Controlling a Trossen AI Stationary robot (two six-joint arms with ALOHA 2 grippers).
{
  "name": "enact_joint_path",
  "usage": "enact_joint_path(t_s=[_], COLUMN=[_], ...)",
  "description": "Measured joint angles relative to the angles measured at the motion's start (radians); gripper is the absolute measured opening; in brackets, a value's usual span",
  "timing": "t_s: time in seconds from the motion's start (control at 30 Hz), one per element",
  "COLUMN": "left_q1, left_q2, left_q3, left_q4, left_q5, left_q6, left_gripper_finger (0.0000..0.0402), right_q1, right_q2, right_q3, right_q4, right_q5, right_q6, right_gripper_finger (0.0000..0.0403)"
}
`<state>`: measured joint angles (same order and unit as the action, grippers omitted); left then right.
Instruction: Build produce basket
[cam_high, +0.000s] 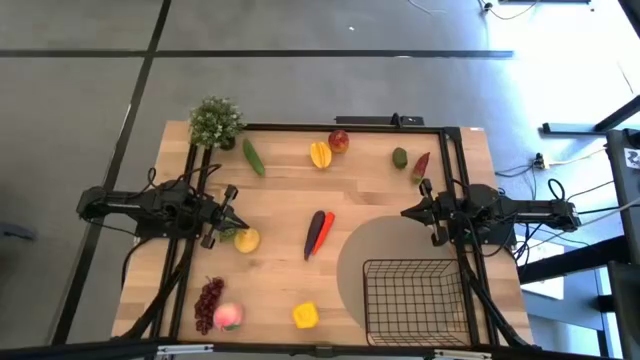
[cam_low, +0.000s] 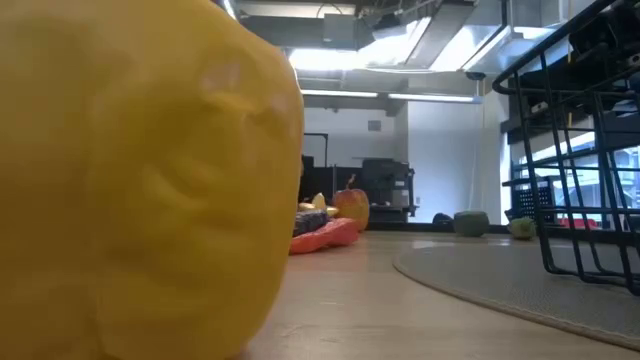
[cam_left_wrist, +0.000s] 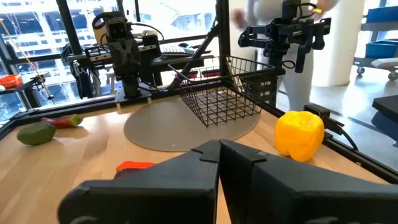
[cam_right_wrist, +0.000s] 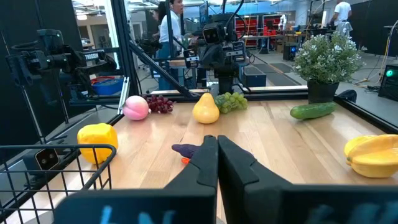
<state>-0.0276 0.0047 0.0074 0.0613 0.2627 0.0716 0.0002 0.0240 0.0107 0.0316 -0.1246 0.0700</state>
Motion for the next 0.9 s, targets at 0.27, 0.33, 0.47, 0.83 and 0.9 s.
enact_joint_path(t_s=[0.27, 0.33, 0.47, 0.83, 0.9], left_q1=[0.000, 0.000, 0.000, 0.000, 0.000], left_q2=[0.000, 0.000, 0.000, 0.000, 0.000], left_q3=[0.000, 0.000, 0.000, 0.000, 0.000], left_q4=[0.000, 0.000, 0.000, 0.000, 0.000], left_q5=[0.000, 0.000, 0.000, 0.000, 0.000], left_q6=[0.000, 0.000, 0.000, 0.000, 0.000], left_gripper_finger=[0.0000, 0.0000, 0.0000, 0.0000, 0.0000], right_q1=[0.000, 0.000, 0.000, 0.000, 0.000], right_q2=[0.000, 0.000, 0.000, 0.000, 0.000], right_q3=[0.000, 0.000, 0.000, 0.000, 0.000], right_q4=[0.000, 0.000, 0.000, 0.014, 0.043], right_q5=[0.000, 0.000, 0.000, 0.000, 0.000], right_q6=[0.000, 0.000, 0.000, 0.000, -0.002], right_gripper_finger=[0.0000, 0.0000, 0.0000, 0.0000, 0.0000])
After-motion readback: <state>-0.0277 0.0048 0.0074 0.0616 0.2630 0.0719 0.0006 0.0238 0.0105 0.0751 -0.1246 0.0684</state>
